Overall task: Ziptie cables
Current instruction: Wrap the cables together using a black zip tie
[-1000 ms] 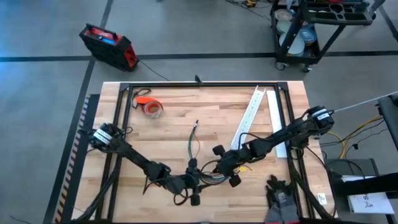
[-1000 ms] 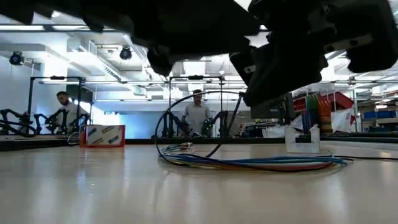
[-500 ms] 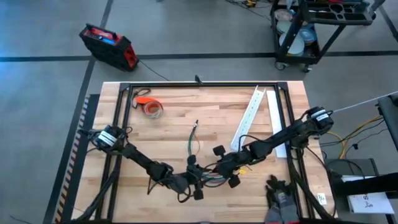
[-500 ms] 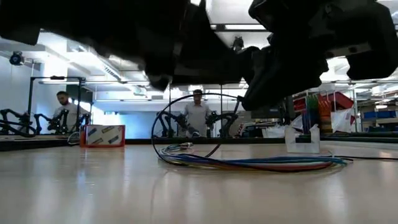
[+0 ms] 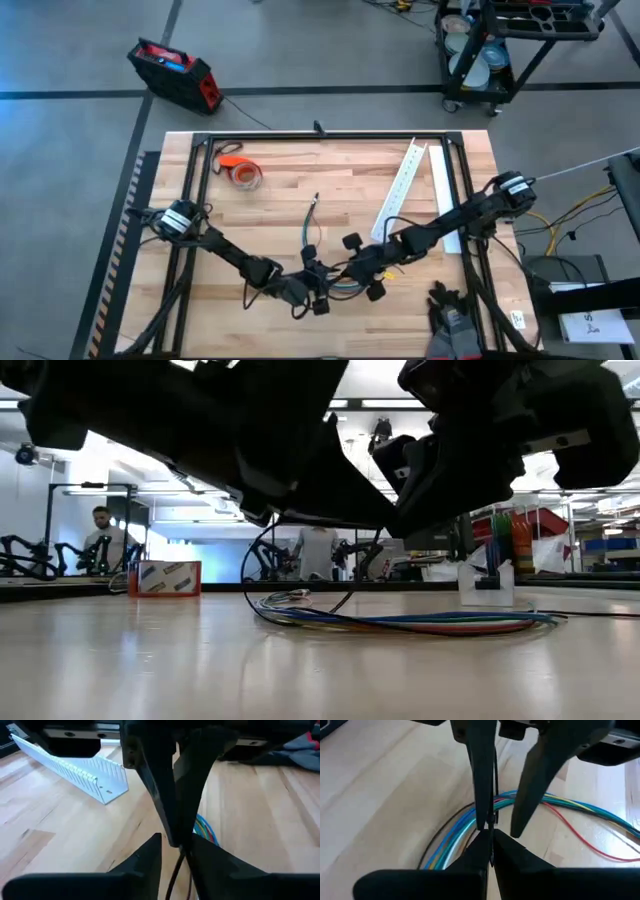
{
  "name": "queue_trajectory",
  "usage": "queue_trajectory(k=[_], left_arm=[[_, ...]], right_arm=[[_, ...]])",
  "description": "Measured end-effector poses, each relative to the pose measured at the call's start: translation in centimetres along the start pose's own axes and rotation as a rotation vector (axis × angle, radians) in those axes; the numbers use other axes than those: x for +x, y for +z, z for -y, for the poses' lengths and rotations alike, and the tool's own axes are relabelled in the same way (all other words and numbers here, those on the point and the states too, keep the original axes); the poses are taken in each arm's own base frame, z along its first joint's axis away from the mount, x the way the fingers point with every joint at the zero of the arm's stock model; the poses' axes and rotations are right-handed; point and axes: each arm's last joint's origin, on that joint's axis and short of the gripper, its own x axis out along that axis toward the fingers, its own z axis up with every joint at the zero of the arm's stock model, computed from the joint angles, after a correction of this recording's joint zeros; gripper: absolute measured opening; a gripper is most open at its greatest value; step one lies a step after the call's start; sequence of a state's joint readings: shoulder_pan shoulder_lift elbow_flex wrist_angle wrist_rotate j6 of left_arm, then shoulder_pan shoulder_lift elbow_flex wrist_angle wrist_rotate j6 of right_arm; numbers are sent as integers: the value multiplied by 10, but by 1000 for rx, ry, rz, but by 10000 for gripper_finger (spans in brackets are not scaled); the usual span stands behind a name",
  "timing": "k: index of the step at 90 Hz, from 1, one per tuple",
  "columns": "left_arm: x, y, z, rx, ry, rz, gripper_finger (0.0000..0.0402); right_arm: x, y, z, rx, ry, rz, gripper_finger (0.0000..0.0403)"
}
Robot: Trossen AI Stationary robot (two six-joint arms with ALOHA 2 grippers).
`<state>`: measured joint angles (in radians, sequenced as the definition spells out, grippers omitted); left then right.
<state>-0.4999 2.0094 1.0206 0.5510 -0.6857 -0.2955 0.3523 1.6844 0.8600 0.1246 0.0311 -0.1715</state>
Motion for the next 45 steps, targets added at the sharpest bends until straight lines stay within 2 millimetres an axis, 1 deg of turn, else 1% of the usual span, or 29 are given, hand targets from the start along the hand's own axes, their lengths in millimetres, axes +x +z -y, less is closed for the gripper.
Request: queue_trajectory(k=[18,35,45], left_arm=[[1,-1,-1,6,-15,-19,60],[1,-1,-1,6,-17,-20,12],[1,0,-1,-3,-21,-9,10]], right_arm=[[0,1,0,2,0,7,0],[0,0,0,2,1,5,0],[0,0,0,4,3,4,0]])
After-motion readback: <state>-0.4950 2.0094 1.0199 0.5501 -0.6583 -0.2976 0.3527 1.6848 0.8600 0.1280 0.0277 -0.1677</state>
